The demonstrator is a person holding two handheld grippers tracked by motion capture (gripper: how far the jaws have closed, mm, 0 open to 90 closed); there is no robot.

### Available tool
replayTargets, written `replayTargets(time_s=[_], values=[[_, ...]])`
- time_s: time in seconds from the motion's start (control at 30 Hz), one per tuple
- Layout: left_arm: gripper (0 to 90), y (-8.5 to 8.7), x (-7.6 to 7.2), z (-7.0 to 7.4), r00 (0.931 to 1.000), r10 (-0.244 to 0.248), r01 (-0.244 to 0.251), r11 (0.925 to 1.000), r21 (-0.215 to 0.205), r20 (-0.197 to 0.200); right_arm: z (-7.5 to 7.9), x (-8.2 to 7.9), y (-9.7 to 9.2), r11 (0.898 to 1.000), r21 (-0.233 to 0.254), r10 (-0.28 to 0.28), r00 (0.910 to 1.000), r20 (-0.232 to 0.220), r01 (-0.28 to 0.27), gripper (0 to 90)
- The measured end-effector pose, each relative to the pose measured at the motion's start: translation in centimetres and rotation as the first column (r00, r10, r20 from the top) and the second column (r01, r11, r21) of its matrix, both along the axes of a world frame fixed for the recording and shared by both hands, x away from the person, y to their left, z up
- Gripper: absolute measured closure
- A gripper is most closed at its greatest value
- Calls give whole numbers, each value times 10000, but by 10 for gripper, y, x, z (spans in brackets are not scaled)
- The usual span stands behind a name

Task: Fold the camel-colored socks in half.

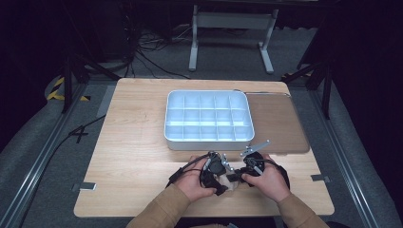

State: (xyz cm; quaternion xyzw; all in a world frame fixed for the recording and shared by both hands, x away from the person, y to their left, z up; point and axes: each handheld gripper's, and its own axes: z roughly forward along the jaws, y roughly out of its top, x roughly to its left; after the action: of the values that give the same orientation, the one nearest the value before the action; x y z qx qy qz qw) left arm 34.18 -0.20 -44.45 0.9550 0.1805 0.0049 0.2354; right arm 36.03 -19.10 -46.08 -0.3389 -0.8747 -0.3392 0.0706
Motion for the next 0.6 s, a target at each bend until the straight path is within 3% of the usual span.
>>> replayTargets(time_s=[0.43, 0.6], values=[[371, 36, 2, 18, 9977, 678, -679, 9974, -254, -31, 12, -4, 3, 10000, 13, 35, 9998, 175, -36, 776], [379, 56, 2, 24, 9935, 1133, -1137, 9930, -336, -126, 27, -5, 0, 9998, 174, -62, 9992, 405, 55, 776]])
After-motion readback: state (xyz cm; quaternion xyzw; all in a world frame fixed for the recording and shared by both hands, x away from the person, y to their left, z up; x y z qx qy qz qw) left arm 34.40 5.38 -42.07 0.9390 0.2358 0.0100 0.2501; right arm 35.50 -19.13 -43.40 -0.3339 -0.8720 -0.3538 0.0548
